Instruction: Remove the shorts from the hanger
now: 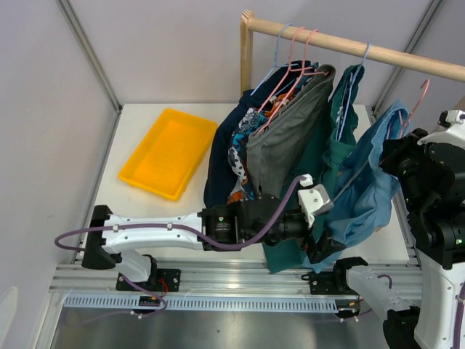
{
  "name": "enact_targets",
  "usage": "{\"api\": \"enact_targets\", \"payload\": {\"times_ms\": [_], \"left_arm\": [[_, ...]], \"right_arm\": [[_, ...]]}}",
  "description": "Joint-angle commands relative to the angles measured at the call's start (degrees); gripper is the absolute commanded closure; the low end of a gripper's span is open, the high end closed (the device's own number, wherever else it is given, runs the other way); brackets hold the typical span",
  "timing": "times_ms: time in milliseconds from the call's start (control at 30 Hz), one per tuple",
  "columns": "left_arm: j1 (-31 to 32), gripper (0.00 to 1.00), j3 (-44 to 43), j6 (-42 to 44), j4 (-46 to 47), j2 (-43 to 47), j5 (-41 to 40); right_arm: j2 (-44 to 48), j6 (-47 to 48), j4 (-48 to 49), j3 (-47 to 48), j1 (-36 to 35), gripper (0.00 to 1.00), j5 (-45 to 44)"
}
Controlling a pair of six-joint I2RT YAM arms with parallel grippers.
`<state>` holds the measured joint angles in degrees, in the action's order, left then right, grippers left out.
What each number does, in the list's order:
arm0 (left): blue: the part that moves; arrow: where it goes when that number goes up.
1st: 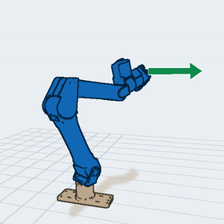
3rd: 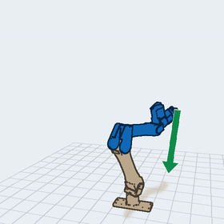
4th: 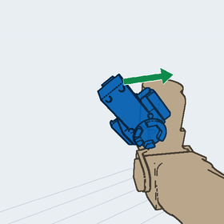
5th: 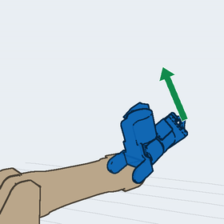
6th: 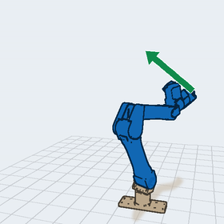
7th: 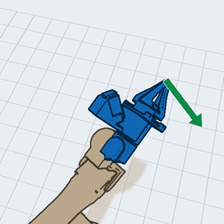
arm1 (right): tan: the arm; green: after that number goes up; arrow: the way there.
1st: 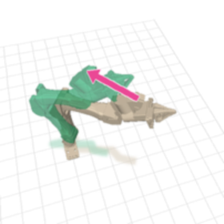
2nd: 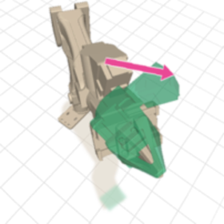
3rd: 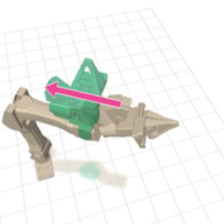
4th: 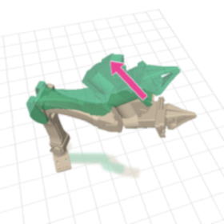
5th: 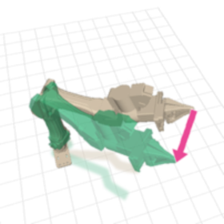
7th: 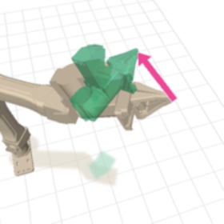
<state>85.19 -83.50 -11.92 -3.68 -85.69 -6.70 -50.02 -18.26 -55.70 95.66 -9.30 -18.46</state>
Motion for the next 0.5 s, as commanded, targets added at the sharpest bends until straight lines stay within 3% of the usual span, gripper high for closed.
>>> {"api": "enact_targets", "payload": {"times_ms": [0, 233, 467], "left_arm": [[0.9, 0.01, -4.4, 0.9, 6.5, -2.6, 3.7], [2.3, 0.01, -9.7, 0.3, 6.9, -9.3, 8.5], [2.4, 0.01, -10.8, 0.9, 9.4, -14.1, 4.3]], "right_arm": [[0.9, -1.6, 3.4, 0.7, -0.2, 1.0, 0.0], [0.3, -1.7, 3.6, 1.5, -0.2, 1.0, 0.7], [-0.3, -2.5, 1.2, 4.4, -0.2, 1.0, 2.3]]}}
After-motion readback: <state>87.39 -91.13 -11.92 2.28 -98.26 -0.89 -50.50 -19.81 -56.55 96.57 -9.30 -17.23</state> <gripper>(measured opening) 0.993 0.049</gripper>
